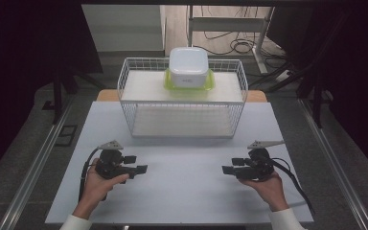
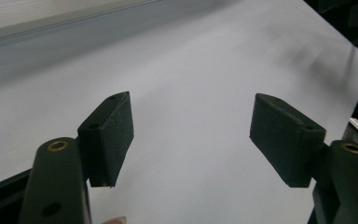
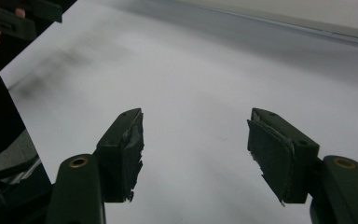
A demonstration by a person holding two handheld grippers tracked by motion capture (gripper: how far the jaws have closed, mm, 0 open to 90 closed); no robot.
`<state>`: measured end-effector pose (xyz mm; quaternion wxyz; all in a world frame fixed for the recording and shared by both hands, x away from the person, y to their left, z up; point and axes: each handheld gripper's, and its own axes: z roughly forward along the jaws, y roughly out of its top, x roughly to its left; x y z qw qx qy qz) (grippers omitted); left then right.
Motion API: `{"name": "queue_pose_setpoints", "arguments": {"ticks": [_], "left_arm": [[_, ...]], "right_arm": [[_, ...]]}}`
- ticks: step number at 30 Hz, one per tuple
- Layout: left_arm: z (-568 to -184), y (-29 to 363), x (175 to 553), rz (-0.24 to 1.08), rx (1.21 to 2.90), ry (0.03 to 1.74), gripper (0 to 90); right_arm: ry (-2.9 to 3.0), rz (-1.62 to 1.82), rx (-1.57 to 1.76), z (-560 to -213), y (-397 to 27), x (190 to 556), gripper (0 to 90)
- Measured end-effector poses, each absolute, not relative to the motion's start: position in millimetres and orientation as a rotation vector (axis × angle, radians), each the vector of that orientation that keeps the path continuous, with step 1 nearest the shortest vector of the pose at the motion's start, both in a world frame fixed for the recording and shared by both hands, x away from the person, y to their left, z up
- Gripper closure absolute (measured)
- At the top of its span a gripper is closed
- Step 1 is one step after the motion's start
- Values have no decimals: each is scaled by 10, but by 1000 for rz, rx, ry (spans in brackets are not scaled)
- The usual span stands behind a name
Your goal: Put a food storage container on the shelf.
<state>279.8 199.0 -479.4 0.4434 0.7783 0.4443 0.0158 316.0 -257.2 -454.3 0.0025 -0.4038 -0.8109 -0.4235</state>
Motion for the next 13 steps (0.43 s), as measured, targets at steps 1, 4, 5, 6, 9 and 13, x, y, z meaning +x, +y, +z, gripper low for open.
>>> {"name": "queue_pose_setpoints", "arguments": {"ticks": [1,4,5,6,9,13], "left_arm": [[-4796,1998,2792,42,1924,1103,297],[-4814,2008,2784,43,1919,1112,297],[-4822,2009,2786,34,1916,1114,296],[-4824,2008,2787,32,1918,1114,294],[-4825,2002,2783,36,1924,1115,290],[-4847,2024,2766,55,1938,1130,285]], "right_arm": [[-2537,-1342,-1272,-4535,-2587,3159,357],[-2550,-1359,-1275,-4521,-2612,3145,348],[-2550,-1362,-1278,-4522,-2614,3142,341],[-2556,-1358,-1284,-4527,-2610,3140,335],[-2572,-1340,-1291,-4545,-2595,3140,314],[-2592,-1329,-1298,-4552,-2595,3140,276]]}}
